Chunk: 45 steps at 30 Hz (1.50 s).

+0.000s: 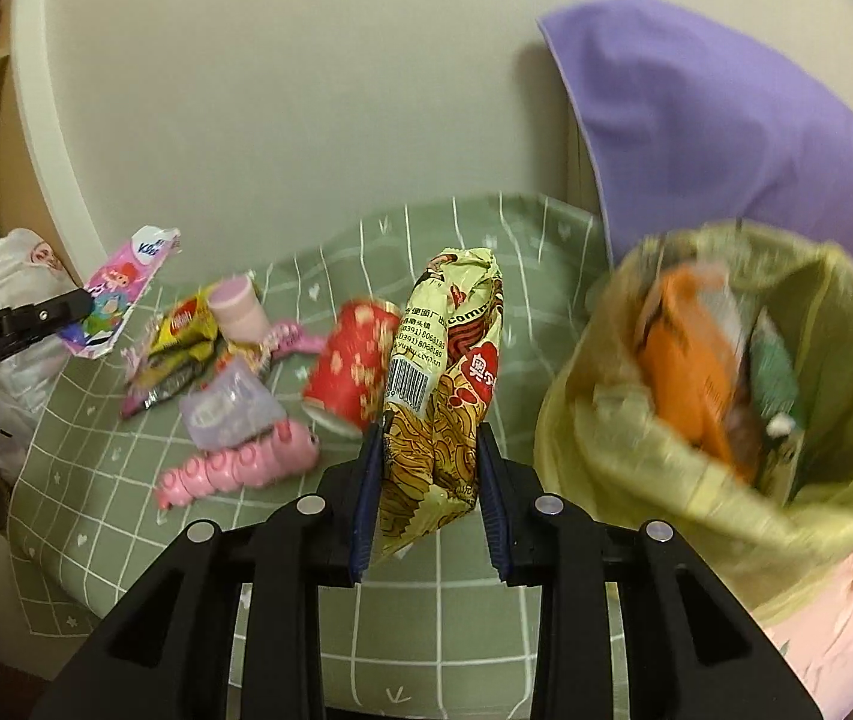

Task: Collect trash
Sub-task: 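Carry both items to the yellow trash bag and release them inside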

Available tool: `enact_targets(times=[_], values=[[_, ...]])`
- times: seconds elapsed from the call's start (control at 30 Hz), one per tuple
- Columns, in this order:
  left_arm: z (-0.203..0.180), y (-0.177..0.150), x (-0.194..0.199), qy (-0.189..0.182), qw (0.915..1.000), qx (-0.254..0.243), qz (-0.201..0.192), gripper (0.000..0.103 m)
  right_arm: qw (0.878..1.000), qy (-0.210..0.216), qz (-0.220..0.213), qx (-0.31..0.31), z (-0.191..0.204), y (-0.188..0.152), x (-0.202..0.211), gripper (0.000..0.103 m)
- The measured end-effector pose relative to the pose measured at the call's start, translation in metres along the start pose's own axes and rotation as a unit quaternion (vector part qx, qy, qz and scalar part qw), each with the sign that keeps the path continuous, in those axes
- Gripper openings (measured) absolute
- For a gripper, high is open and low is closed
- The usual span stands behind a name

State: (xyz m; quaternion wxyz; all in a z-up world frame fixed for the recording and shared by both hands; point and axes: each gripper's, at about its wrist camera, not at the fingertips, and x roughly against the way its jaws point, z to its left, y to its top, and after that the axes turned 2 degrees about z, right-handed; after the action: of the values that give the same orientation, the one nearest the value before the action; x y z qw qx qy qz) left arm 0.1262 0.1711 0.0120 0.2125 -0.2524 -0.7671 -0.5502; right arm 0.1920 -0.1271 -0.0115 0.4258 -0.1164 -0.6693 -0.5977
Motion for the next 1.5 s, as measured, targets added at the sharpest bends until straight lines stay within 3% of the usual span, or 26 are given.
enact_targets(times=[0.23, 0.5, 0.8, 1.07, 1.3, 1.4, 1.5], values=[[-0.024, 0.035, 0.005, -0.021, 0.9985, -0.041, -0.031, 0.011, 0.998, -0.027, -0.044, 0.026, -0.009, 0.034, 0.029, 0.029], [-0.06, 0.063, -0.007, -0.046, 0.9939, -0.095, -0.03, 0.011, 0.996, -0.046, -0.077, 0.013, -0.04, 0.067, 0.042, 0.029], [-0.108, 0.083, -0.034, -0.088, 0.9849, -0.147, -0.024, 0.011, 0.992, -0.074, -0.106, -0.011, -0.079, 0.082, 0.052, 0.029], [-0.172, 0.089, -0.064, -0.173, 0.9655, -0.195, -0.005, 0.011, 0.98, -0.139, -0.135, -0.044, -0.129, 0.075, 0.093, 0.029], [-0.241, 0.068, -0.101, -0.242, 0.9348, -0.254, 0.056, 0.011, 0.967, -0.189, -0.141, -0.101, -0.17, 0.05, 0.131, 0.029], [-0.26, 0.052, -0.126, -0.232, 0.9295, -0.273, 0.087, 0.011, 0.966, -0.193, -0.133, -0.11, -0.178, 0.039, 0.139, 0.029], [-0.265, 0.032, -0.147, -0.187, 0.9339, -0.289, 0.097, 0.011, 0.969, -0.185, -0.119, -0.11, -0.177, 0.031, 0.136, 0.029]])
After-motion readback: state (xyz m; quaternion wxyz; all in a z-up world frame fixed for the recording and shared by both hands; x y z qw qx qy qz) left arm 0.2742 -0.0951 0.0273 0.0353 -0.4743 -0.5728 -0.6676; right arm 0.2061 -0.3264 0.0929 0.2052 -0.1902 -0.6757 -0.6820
